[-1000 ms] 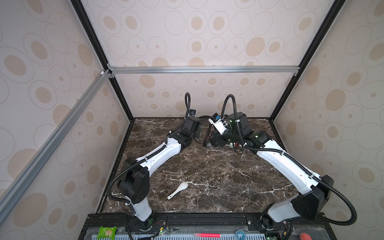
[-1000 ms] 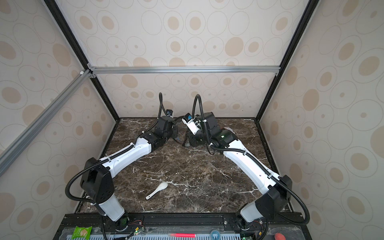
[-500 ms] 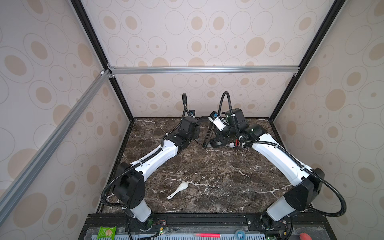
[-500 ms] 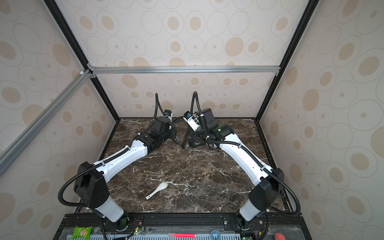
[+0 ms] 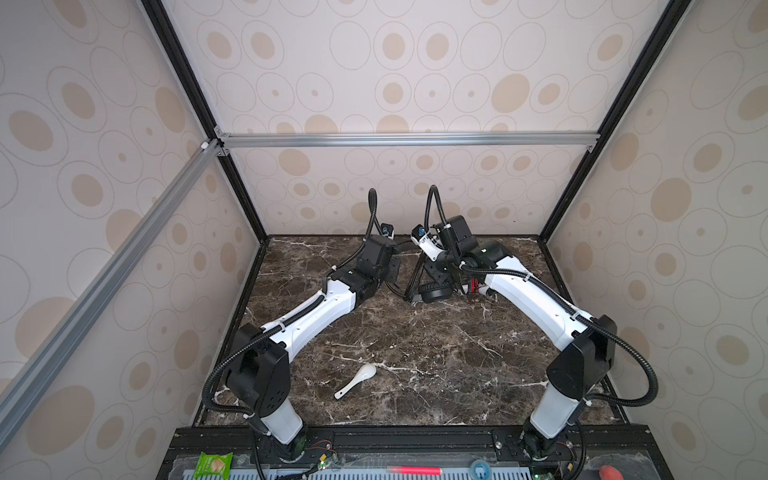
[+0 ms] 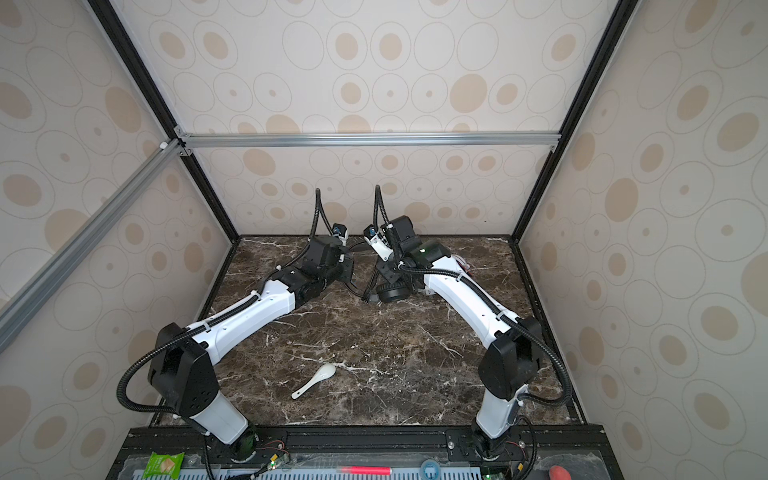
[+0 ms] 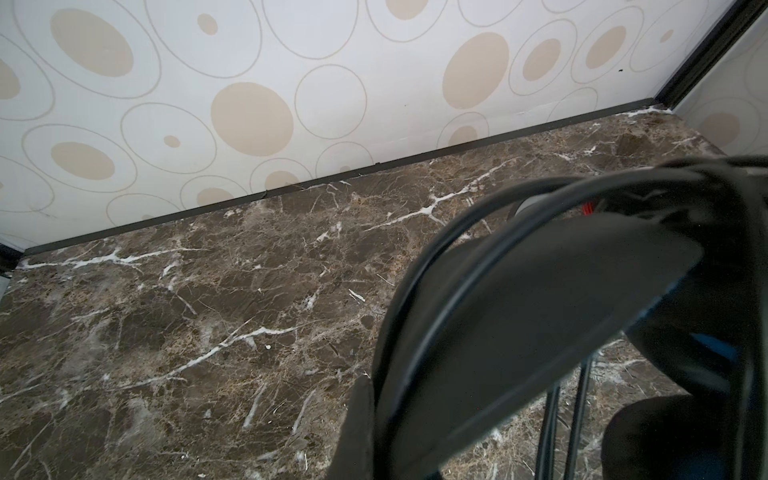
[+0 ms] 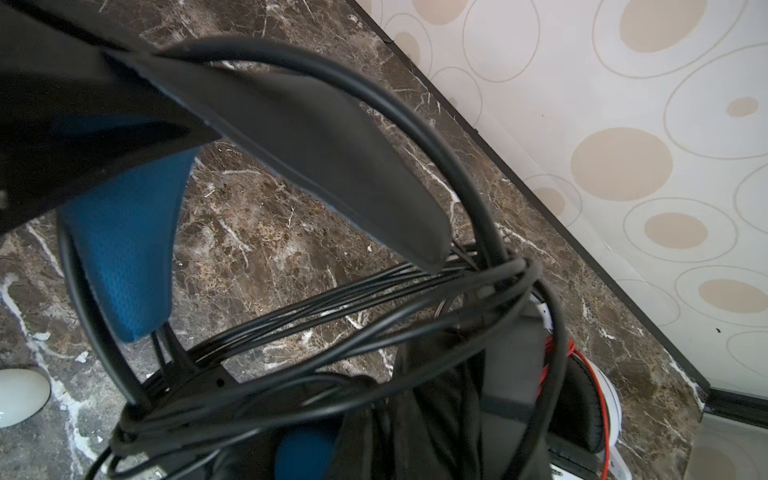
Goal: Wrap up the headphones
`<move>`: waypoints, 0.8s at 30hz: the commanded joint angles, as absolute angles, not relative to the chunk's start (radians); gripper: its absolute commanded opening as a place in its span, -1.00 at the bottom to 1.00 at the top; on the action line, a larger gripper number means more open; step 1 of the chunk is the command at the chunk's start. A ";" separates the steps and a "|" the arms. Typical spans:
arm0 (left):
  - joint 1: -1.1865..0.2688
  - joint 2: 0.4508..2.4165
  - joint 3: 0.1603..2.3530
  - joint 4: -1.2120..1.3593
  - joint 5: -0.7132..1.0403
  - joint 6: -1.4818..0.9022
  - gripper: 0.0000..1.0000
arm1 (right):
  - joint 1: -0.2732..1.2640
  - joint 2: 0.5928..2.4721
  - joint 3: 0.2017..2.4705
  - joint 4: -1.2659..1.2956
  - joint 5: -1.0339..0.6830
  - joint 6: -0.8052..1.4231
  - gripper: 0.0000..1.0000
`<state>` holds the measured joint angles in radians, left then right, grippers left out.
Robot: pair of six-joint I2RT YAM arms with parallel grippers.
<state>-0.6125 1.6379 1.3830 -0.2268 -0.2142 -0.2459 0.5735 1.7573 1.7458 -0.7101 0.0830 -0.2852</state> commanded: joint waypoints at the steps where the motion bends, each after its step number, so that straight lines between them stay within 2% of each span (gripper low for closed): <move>1: -0.623 1.589 1.449 -0.226 -0.098 -0.249 -1.00 | 0.538 1.791 1.798 -0.692 0.146 -0.269 -1.00; 3: -0.624 1.593 1.450 -0.233 -0.078 -0.257 -1.00 | 0.537 1.801 1.805 -0.690 0.138 -0.263 -0.98; 15: -0.621 1.666 1.563 -0.383 -0.112 -0.293 -1.00 | 0.538 1.748 1.714 -0.657 0.134 -0.277 -0.32; 24: -0.615 1.699 1.590 -0.414 -0.109 -0.296 -1.00 | 0.538 1.682 1.645 -0.644 0.150 -0.288 -0.15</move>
<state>-0.6136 1.7206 1.5280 -0.3969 -0.1532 -0.2764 0.5709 1.7290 1.6646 -0.6601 0.0822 -0.2695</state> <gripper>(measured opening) 0.071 0.423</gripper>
